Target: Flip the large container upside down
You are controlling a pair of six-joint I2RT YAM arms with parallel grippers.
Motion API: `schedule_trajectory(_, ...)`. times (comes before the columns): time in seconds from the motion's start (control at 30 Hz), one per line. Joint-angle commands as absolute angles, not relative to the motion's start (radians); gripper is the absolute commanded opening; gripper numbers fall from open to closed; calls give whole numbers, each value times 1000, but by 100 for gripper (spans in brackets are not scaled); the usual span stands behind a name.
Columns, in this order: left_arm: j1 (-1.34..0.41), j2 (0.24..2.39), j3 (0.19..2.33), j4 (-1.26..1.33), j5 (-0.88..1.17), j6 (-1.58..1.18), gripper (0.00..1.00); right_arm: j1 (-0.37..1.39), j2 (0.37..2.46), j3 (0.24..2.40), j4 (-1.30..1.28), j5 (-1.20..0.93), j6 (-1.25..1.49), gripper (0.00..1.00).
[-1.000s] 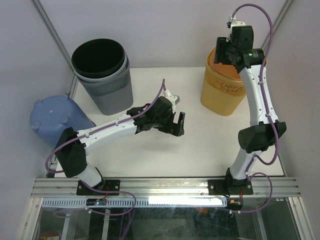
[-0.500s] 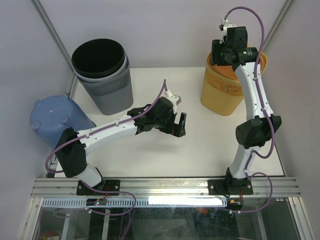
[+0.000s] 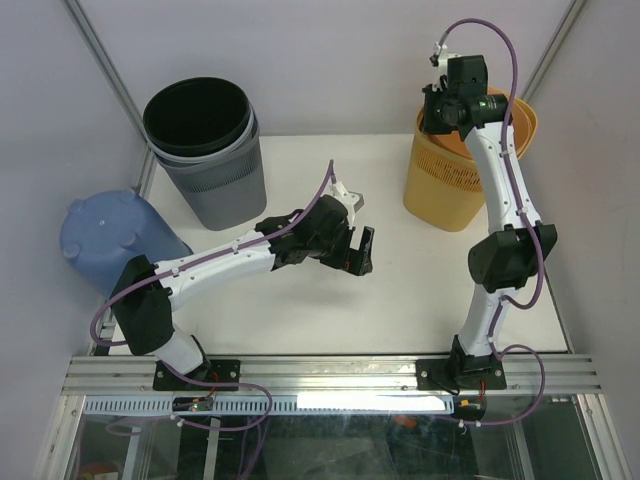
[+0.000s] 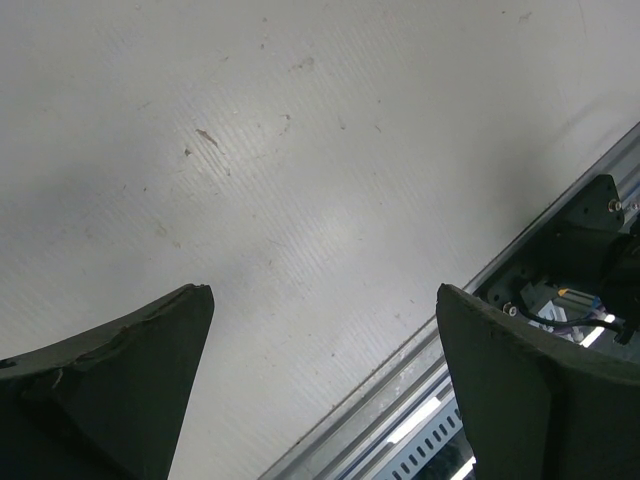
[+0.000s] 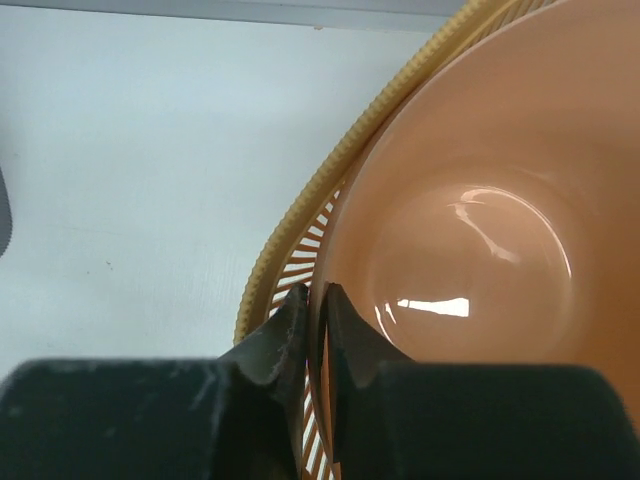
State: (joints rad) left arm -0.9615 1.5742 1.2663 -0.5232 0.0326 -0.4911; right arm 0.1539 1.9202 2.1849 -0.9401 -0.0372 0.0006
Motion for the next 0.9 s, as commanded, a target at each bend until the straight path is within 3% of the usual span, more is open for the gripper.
schedule_trajectory(0.0, -969, 1564, 1281, -475, 48, -509, 99, 143, 1856, 2276, -910, -21, -18, 4)
schedule_trajectory(0.03, -969, 1567, 1280, -474, 51, -509, 99, 143, 1849, 2295, -912, -11, -16, 0)
schedule_trajectory(0.57, -975, 1638, 1327, -454, 124, -516, 99, 168, 1594, 2396, -755, 29, -113, 0)
schedule_trajectory(0.87, -969, 1601, 1381, -466, 72, -490, 99, 171, 1294, 2254, -477, -176, -9, 0)
